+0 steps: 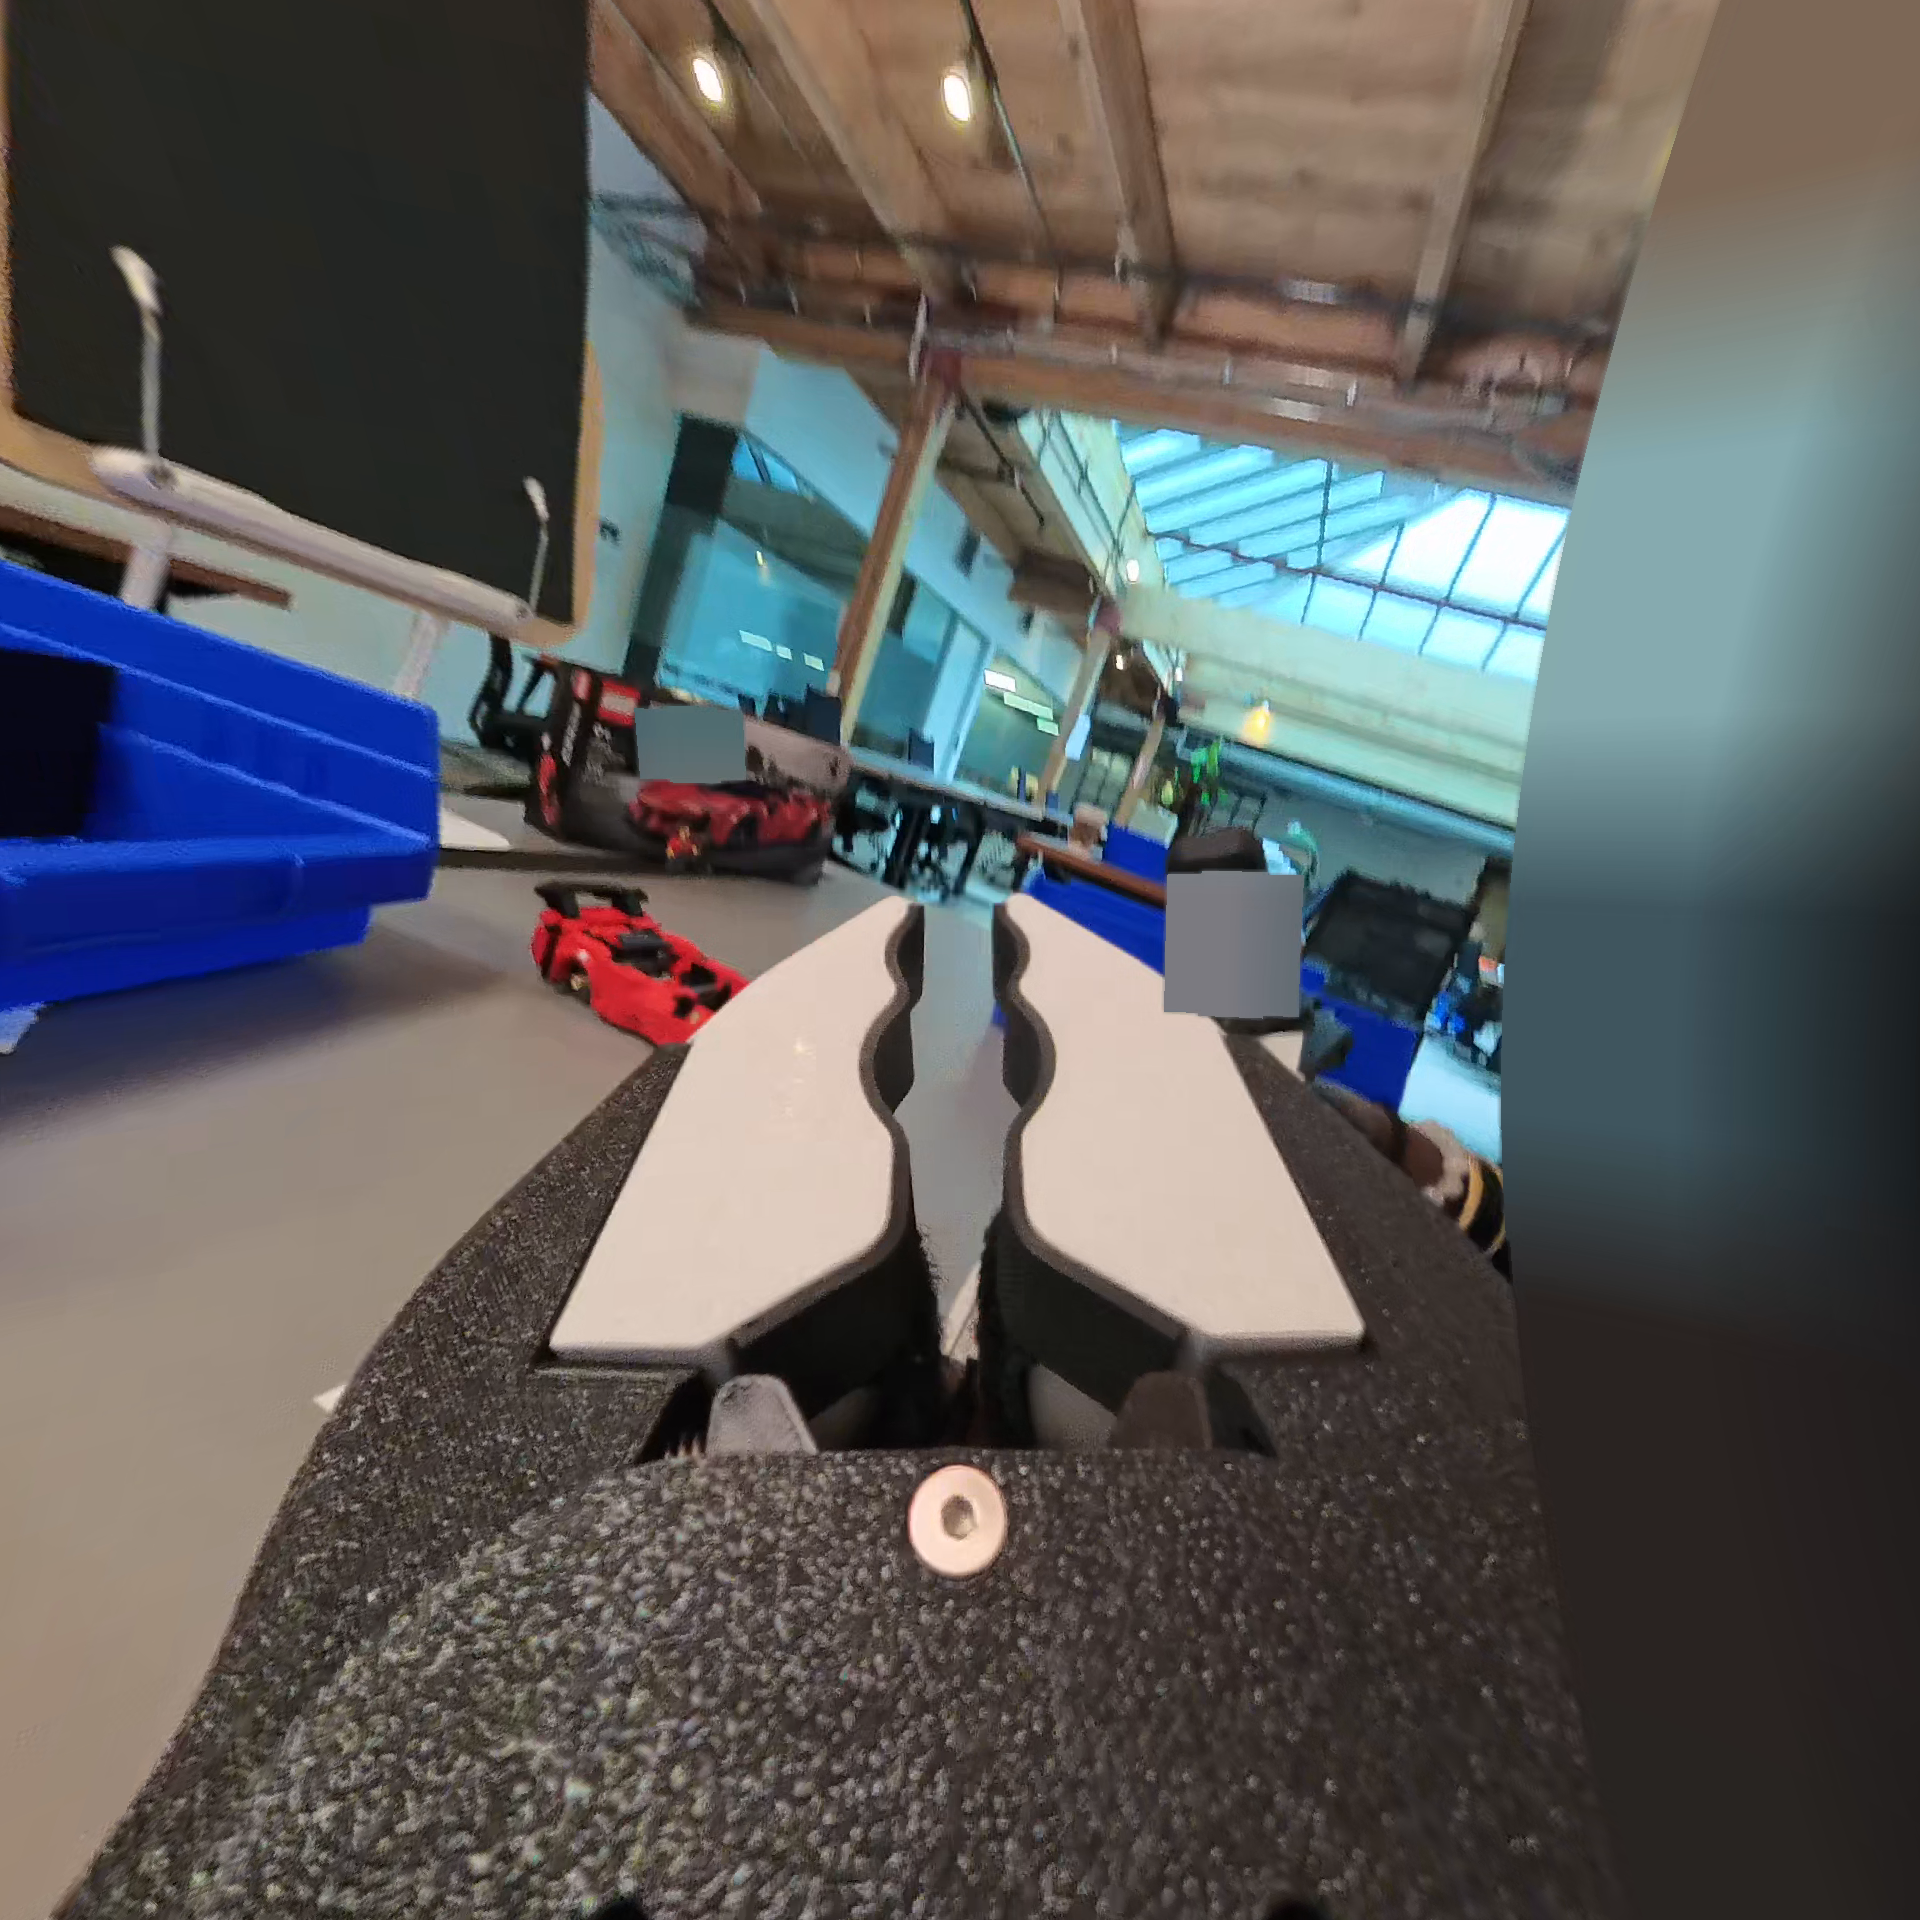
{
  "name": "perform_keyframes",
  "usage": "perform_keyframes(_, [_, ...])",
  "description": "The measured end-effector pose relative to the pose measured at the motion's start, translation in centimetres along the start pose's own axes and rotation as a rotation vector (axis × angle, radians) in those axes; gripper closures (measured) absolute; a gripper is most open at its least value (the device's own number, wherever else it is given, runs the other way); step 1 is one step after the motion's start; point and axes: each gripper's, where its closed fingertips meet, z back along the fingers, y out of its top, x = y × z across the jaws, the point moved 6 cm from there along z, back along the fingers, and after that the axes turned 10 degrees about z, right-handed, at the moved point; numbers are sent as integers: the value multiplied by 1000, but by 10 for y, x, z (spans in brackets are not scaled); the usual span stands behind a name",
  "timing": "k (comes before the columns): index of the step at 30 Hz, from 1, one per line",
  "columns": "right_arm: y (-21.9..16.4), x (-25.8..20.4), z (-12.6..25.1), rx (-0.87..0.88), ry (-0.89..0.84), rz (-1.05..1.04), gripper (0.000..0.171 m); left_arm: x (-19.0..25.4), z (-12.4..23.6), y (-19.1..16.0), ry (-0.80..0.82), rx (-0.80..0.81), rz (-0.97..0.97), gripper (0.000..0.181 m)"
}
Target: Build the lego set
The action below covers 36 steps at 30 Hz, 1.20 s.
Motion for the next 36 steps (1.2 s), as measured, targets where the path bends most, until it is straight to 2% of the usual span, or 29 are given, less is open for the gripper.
perform_keyframes(3, [0, 1, 0, -3, -1, -6, 154, -2, 4, 5, -14, 54, 39, 169])
perform_keyframes(8, [0, 1, 0, -4, -2, -8, 154, -1, 0, -1, -20, -6, 40, 169])
perform_keyframes(18, [0, 1, 0, -4, -1, -5, 154, -1, -1, -2, -20, -23, 34, 169])
perform_keyframes(20, [0, 1, 0, -3, -1, -5, 154, 1, 6, 9, -15, 87, -4, 170])
perform_keyframes(22, [0, 1, 0, -3, -1, -6, 154, 1, 26, 28, 6, 311, -42, 173])
perform_keyframes(24, [-1, 1, -1, -7, -1, -8, 154, -6, 41, 36, 48, 404, -11, 174])
perform_keyframes(27, [-1, 1, -1, -8, 0, -8, 154, -9, 39, 34, 18, 372, 39, 174])
perform_keyframes(36, [-1, 1, -1, -11, 1, -9, 154, -4, 27, 27, 49, 260, -47, 174])
